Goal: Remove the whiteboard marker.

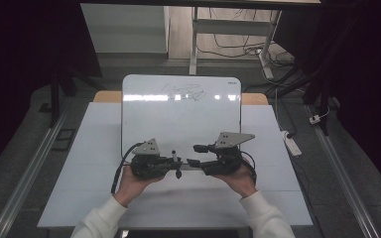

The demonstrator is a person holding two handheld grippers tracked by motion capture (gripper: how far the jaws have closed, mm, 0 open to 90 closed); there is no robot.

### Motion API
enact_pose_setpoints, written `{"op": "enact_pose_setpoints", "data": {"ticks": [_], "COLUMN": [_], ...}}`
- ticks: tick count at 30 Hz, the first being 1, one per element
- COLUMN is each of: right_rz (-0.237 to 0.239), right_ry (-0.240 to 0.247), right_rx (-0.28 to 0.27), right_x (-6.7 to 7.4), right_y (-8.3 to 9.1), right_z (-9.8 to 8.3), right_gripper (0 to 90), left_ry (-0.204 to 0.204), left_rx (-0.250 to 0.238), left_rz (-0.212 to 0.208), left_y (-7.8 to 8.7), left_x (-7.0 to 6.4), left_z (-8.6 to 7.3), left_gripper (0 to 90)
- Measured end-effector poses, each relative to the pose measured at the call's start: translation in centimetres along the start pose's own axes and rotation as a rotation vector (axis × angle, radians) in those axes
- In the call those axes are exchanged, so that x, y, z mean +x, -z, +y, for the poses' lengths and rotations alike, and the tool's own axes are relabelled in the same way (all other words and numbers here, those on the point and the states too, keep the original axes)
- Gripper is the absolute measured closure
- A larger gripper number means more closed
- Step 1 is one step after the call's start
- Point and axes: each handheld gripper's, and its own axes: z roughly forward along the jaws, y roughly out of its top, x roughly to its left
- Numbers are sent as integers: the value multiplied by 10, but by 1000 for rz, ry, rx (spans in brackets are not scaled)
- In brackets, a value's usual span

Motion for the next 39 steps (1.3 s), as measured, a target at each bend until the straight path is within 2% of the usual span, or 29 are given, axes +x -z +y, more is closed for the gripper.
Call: {"op": "enact_pose_setpoints", "data": {"ticks": [1, 2, 3, 6, 7, 8, 10, 11, 13, 19, 22, 27, 31, 35, 39], "right_rz": [22, 50, 76, 171, 195, 195, 236, 289, 306, 406, 433, 473, 494, 497, 507], "right_ry": [11, 21, 38, 70, 82, 82, 107, 124, 134, 151, 159, 173, 161, 159, 136], "right_rx": [18, 42, 67, 135, 154, 154, 184, 204, 216, 254, 281, 298, 313, 318, 319], "right_x": [-2, -4, -5, -5, -4, -4, -2, 1, 2, 6, 9, 13, 12, 14, 15], "right_y": [-1, -3, -5, -11, -14, -14, -18, -22, -24, -33, -38, -43, -44, -47, -48], "right_z": [-2, -4, -6, -12, -14, -14, -16, -17, -18, -21, -23, -24, -25, -24, -24], "right_gripper": [419, 416, 412, 418, 419, 419, 433, 462, 474, 539, 580, 708, 732, 740, 751], "left_ry": [-2, -15, -15, -37, -47, -47, -60, -66, -71, -92, -95, -114, -140, -149, -155], "left_rx": [0, 5, 5, 12, 18, 18, 25, 26, 25, 25, 17, 15, 29, 30, 33], "left_rz": [-15, -52, -52, -106, -143, -143, -163, -173, -203, -277, -310, -350, -363, -378, -379], "left_y": [0, 1, 1, 1, 0, 0, 0, -1, -1, -2, -3, -3, -4, -5, -7], "left_x": [0, -1, -1, -2, -3, -3, -4, -5, -5, -6, -7, -8, -8, -8, -9], "left_z": [0, 0, 0, 0, 0, 0, 0, 0, 0, 1, 1, 2, 1, 1, 1], "left_gripper": [811, 811, 811, 811, 811, 811, 811, 811, 811, 811, 811, 810, 810, 809, 808]}}
